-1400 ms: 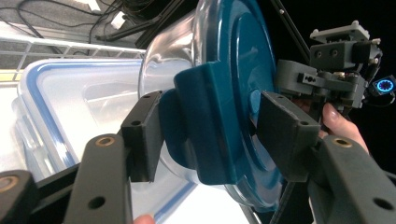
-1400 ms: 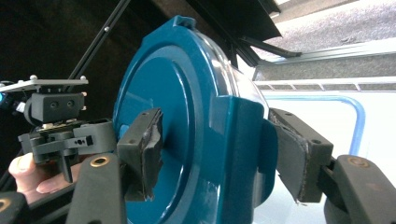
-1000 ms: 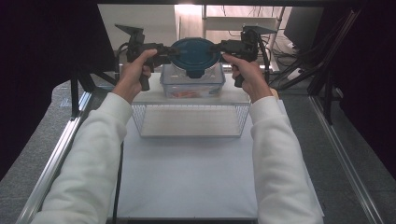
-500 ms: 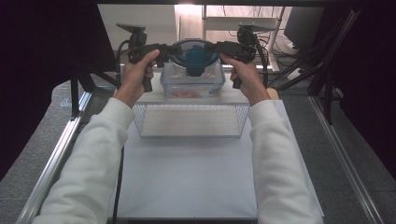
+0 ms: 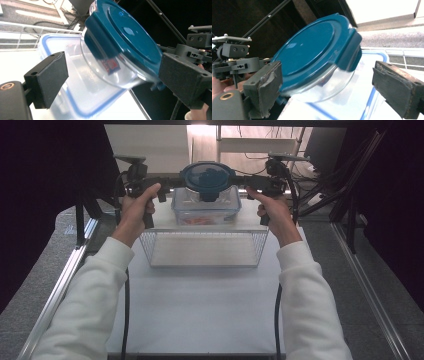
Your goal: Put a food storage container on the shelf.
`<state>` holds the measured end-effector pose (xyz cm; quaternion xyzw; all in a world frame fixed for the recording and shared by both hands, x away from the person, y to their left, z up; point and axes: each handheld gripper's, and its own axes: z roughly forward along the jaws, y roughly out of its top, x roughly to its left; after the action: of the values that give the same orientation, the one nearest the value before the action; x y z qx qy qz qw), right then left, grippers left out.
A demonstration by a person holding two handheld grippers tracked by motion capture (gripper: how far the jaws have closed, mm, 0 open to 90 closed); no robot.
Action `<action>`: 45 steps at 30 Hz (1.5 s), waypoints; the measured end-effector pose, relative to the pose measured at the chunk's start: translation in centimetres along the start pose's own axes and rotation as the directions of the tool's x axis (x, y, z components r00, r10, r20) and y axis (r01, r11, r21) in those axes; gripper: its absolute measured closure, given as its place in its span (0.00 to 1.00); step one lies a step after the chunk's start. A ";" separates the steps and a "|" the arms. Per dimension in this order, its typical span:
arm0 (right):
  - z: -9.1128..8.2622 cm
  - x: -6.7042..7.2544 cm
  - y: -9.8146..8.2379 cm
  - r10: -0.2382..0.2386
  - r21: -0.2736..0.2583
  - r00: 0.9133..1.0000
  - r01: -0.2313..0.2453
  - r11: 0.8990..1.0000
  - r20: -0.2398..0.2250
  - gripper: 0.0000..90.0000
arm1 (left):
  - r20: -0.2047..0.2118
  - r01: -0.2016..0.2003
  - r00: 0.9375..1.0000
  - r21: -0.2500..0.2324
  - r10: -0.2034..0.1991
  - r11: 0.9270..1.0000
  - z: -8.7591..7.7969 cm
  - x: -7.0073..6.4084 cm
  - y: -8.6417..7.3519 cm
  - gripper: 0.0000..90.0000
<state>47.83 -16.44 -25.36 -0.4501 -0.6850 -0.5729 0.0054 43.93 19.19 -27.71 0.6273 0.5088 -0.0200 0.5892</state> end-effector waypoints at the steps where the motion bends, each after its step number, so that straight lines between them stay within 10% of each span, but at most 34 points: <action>1: -0.4 0.2 -0.2 -0.008 -0.004 1.000 0.008 1.000 -0.003 0.11 | 0.000 -0.002 1.000 0.001 0.002 1.000 -0.4 -0.1 -0.2 0.09; 13: -3.5 2.2 -4.1 -0.100 -0.027 0.995 0.101 0.995 0.024 0.18 | -0.013 -0.126 0.992 -0.013 0.126 0.992 -4.2 -2.1 -5.1 0.20; 22: -5.6 2.5 -9.0 -0.189 0.011 0.982 0.189 0.982 0.013 0.23 | -0.054 -0.159 0.986 0.024 0.160 0.987 -6.2 -0.5 -11.1 0.23; 28: -7.2 2.7 -13.7 -0.292 0.060 0.956 0.289 0.955 0.038 0.24 | -0.050 -0.189 0.980 0.057 0.192 0.980 -7.3 1.0 -16.3 0.24; 45: -8.2 -1.4 -26.7 -0.270 0.188 0.960 0.252 0.949 0.077 0.24 | -0.130 -0.239 0.954 0.215 0.271 0.947 -7.0 3.5 -26.0 0.22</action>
<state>27.87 -22.09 -44.12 -0.3817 -0.7858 -0.4822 -0.0654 24.37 21.09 -46.48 0.7429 0.4637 0.0560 0.4795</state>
